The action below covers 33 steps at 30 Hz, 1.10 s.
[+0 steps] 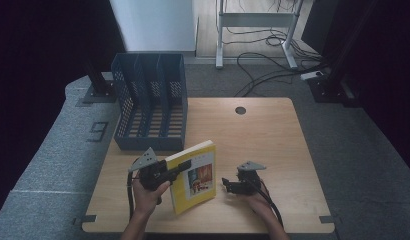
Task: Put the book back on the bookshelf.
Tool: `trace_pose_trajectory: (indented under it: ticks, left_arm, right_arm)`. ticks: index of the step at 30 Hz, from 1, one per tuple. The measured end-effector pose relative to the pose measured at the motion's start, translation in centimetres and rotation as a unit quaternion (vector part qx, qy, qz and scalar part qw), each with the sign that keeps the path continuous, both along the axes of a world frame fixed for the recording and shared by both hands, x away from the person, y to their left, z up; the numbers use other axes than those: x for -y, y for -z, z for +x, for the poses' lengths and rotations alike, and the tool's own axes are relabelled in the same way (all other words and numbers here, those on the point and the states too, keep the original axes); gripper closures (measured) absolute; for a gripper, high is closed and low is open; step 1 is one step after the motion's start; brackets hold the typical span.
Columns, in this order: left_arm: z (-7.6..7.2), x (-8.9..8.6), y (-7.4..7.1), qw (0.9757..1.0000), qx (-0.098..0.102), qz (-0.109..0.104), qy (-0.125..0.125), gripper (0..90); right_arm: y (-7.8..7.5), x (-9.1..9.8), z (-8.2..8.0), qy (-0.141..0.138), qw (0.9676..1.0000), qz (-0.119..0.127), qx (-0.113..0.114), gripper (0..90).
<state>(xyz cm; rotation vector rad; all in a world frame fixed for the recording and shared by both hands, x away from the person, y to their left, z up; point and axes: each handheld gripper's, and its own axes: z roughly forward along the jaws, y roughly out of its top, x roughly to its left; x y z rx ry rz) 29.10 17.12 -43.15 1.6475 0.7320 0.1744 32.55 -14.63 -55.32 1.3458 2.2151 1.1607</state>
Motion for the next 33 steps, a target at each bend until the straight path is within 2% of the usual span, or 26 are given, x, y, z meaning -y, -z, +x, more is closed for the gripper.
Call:
trace_pose_trajectory:
  ticks: [3,13,20,33]
  left_arm:
    - [0.0,-0.2,-0.1,1.0,0.002,-0.002,-0.004,75.1]
    - [0.0,-0.5,-0.2,0.9999,0.004,-0.009,-0.012,75.0]
    - [-0.1,-0.6,-0.4,0.9998,0.008,-0.011,-0.016,75.0]
    - [-0.1,-2.5,-1.0,0.9987,0.014,-0.028,-0.04,75.0]
  right_arm:
    - [0.0,0.0,0.0,0.002,1.0,0.001,-0.001,21.2]
    - [0.0,-0.4,-0.1,0.006,0.9997,-0.022,0.009,22.0]
    - [0.0,-0.3,-0.1,0.01,0.9998,-0.018,0.007,22.4]
    - [0.0,-0.5,-0.1,0.009,0.9994,-0.031,0.011,22.3]
